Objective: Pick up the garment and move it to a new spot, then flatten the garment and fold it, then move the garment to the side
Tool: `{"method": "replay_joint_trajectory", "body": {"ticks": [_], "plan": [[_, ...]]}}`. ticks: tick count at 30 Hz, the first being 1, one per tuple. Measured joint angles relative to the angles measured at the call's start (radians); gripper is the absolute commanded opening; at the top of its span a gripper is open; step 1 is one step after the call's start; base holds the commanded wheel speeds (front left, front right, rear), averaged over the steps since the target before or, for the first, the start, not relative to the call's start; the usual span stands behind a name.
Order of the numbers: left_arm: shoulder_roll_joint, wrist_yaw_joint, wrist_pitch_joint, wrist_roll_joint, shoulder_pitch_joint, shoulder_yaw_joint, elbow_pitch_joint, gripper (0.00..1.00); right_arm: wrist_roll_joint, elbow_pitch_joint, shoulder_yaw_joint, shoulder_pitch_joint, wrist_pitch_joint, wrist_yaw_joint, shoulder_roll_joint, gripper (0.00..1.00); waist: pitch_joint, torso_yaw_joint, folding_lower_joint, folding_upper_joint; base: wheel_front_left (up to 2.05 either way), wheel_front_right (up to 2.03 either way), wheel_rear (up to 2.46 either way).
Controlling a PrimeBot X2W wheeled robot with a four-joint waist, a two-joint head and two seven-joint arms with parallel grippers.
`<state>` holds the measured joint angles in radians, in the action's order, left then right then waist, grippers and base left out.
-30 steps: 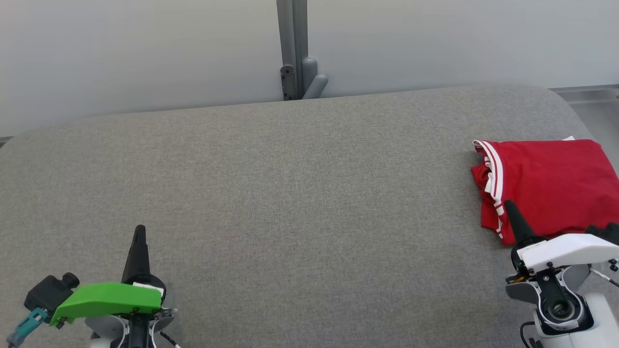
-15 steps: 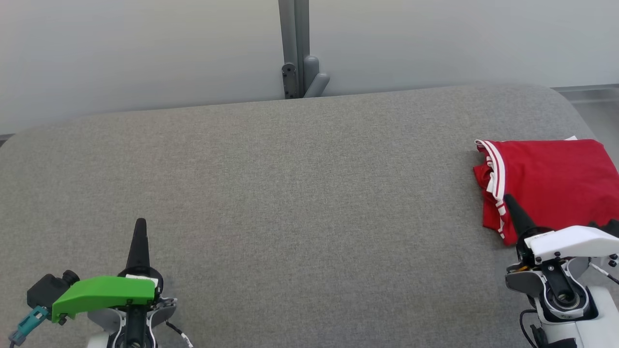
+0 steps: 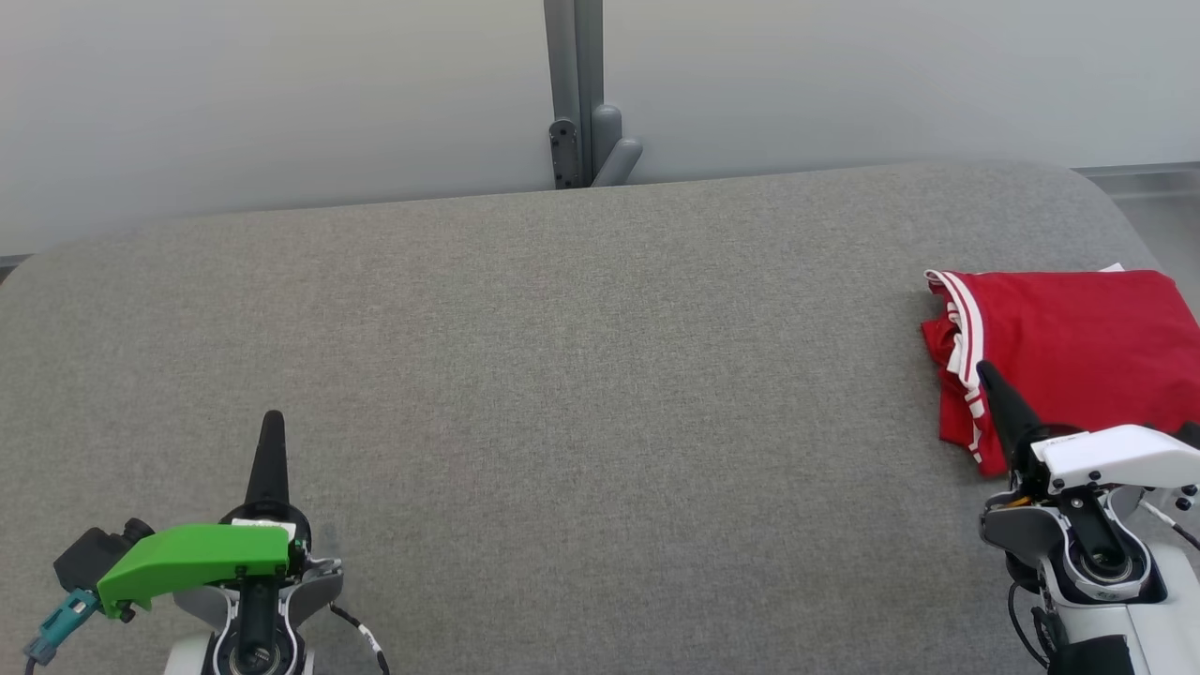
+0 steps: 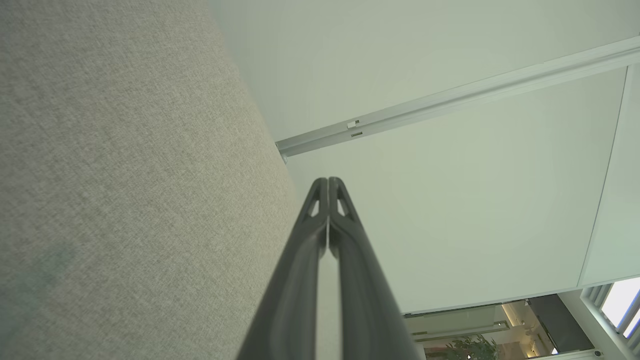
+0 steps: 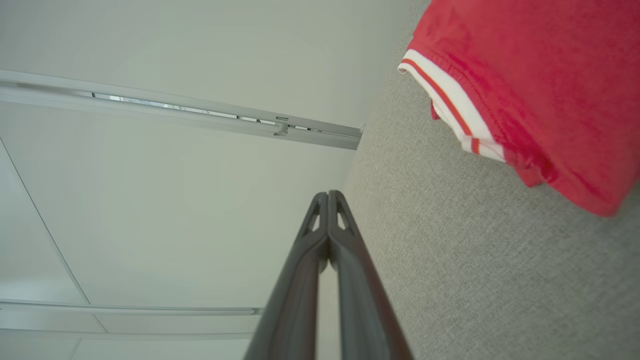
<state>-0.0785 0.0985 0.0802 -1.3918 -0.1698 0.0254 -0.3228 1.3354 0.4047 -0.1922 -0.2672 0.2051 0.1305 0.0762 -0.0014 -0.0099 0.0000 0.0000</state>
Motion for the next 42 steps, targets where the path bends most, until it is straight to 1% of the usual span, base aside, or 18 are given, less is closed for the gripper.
{"method": "replay_joint_trajectory", "body": {"ticks": [21, 34, 42], "plan": [[0.021, 0.021, -0.014, -0.164, -0.045, -0.016, -0.031, 0.0, 0.155, 0.061, -0.033, -0.056, 0.044, 0.0, -0.003, 0.0, 0.007, 0.007, 0.0, 0.0, 0.0, 0.0, 0.0], [0.028, 0.029, -0.019, -0.232, -0.062, -0.023, -0.045, 0.0, 0.228, 0.089, -0.047, -0.083, 0.063, 0.0, -0.005, 0.0, 0.01, 0.011, 0.0, 0.0, 0.0, 0.0, 0.0], [0.029, 0.03, -0.019, -0.233, -0.064, -0.023, -0.045, 0.0, 0.229, 0.089, -0.048, -0.085, 0.063, 0.0, -0.006, 0.0, 0.01, 0.011, 0.0, 0.0, 0.0, 0.0, 0.0]]}}
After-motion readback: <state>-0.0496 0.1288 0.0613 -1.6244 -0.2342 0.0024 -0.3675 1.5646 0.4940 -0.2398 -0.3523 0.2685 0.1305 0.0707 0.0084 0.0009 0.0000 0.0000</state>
